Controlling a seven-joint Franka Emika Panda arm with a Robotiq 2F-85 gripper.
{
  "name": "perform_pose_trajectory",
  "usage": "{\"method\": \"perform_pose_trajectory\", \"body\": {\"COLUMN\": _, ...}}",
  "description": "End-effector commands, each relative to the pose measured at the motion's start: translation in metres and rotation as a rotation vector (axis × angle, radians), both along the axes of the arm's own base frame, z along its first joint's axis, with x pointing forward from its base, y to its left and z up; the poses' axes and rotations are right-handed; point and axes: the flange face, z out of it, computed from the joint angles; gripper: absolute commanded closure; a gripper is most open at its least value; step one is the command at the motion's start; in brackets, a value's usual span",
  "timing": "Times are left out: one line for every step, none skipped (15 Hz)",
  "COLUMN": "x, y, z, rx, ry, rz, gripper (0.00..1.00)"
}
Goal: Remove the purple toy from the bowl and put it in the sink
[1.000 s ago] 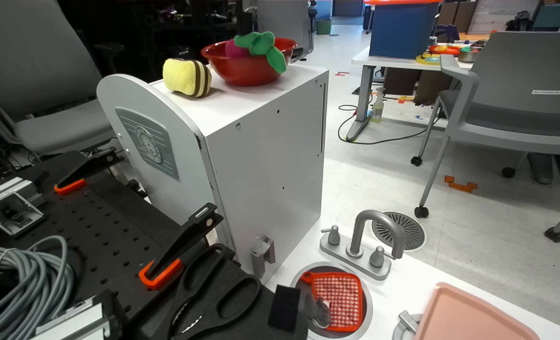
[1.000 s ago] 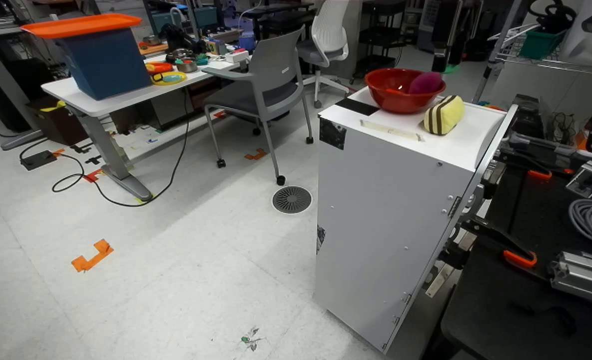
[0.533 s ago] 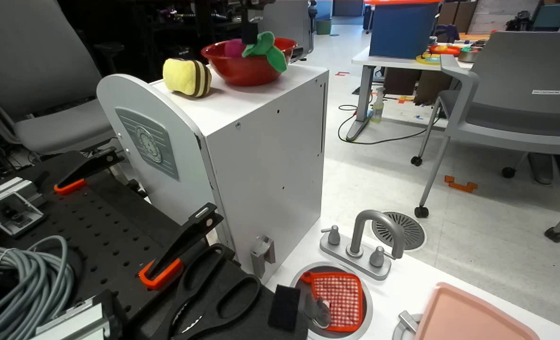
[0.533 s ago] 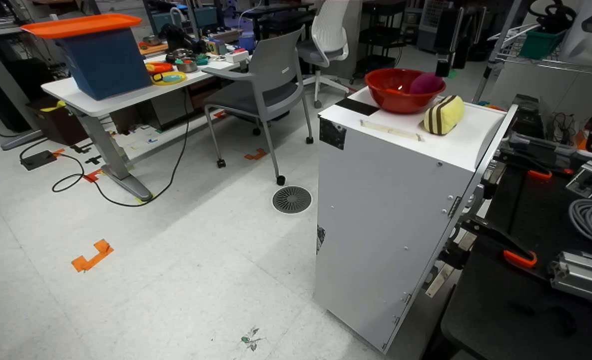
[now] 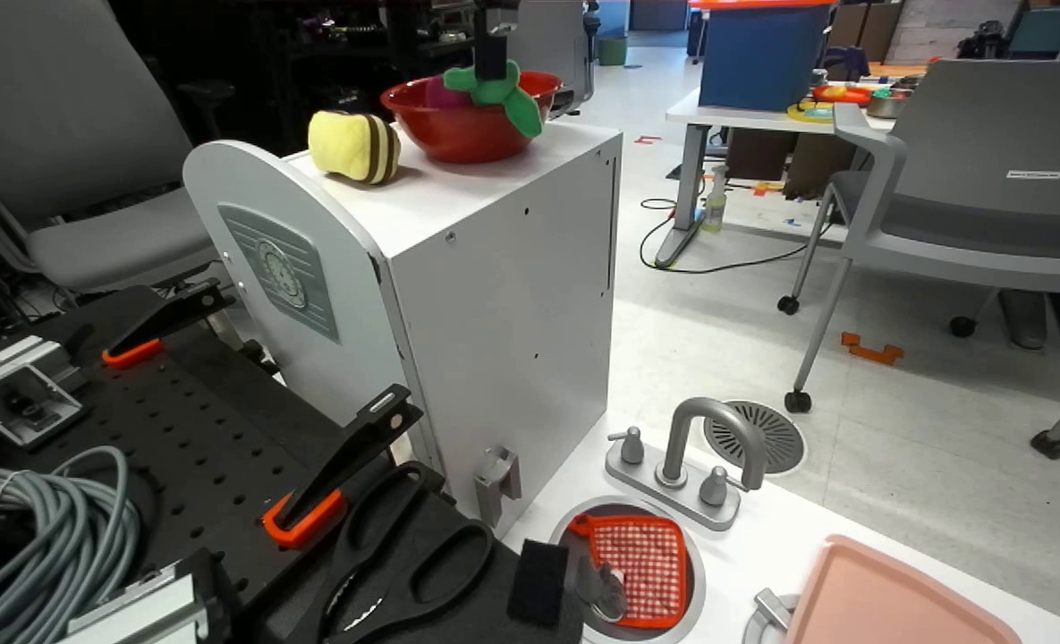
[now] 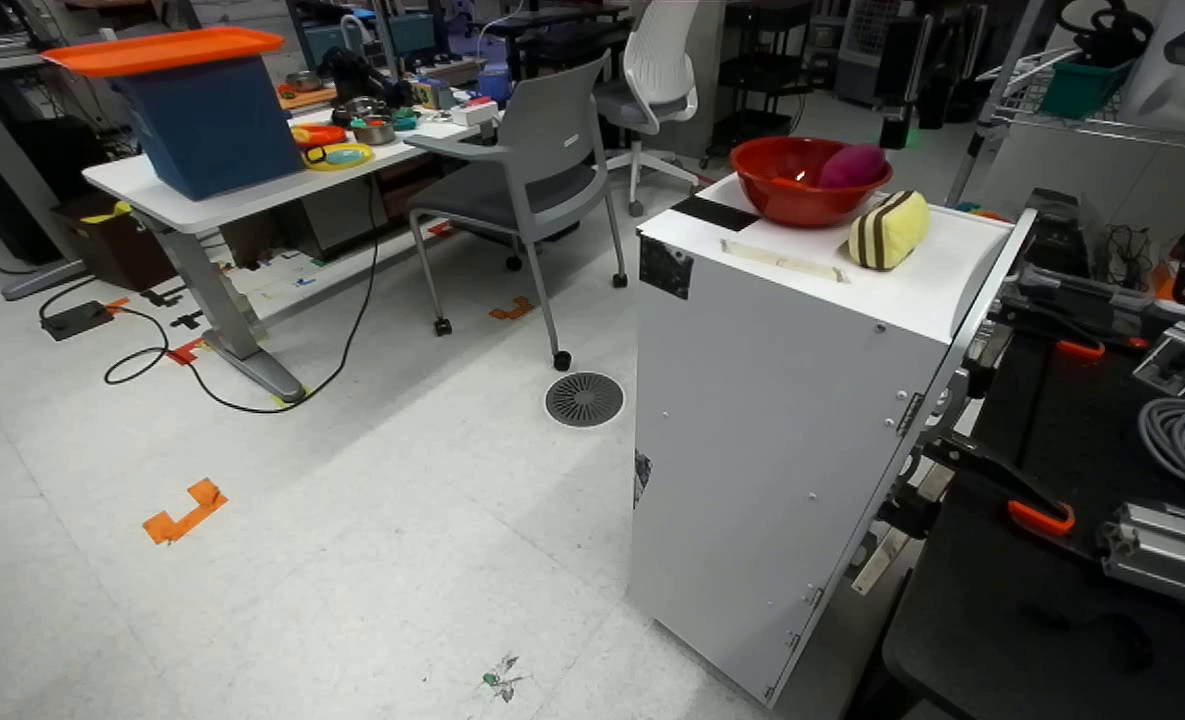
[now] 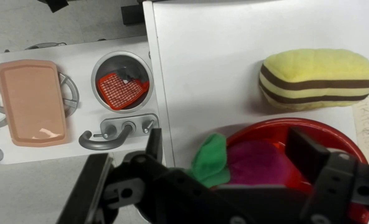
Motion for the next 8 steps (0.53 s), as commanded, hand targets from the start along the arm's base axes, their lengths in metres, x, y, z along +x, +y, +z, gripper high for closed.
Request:
{"method": "perform_pose_trajectory", "body": {"x": -0.0052, "y": -0.0014, "z": 0.0107, "rx": -0.023, "ry": -0.003, "rz": -0.014, "gripper": 0.00}}
{"method": "perform_pose_trajectory", "body": {"x": -0.0051, "y": -0.0013, "z": 0.0112, "rx": -0.026, "ry": -0.004, "rz": -0.014, "gripper": 0.00}}
{"method": "perform_pose_trajectory", "body": {"x": -0.0044, "y": -0.0013, "z": 0.0108, "rx": -0.027, "ry": -0.002, "rz": -0.015, "gripper": 0.00}}
{"method": "perform_pose_trajectory", "body": {"x": -0.0040, "y": -0.0012, "z": 0.0105, "rx": -0.028, "ry": 0.000, "rz": -0.016, "gripper": 0.00}}
{"method": "perform_pose_trajectory", "body": {"x": -0.0035, "y": -0.0009, "z": 0.0099, "rx": -0.028, "ry": 0.002, "rz": -0.015, "gripper": 0.00}}
{"method": "perform_pose_trajectory", "body": {"x": -0.0034, "y": -0.0009, "z": 0.0094, "rx": -0.028, "ry": 0.004, "rz": -0.015, "gripper": 0.00}}
{"method": "perform_pose_trajectory", "body": {"x": -0.0033, "y": -0.0009, "z": 0.0089, "rx": -0.027, "ry": 0.006, "rz": -0.015, "gripper": 0.00}}
{"method": "perform_pose_trajectory", "body": {"x": -0.0033, "y": -0.0013, "z": 0.0085, "rx": -0.026, "ry": 0.007, "rz": -0.017, "gripper": 0.00}}
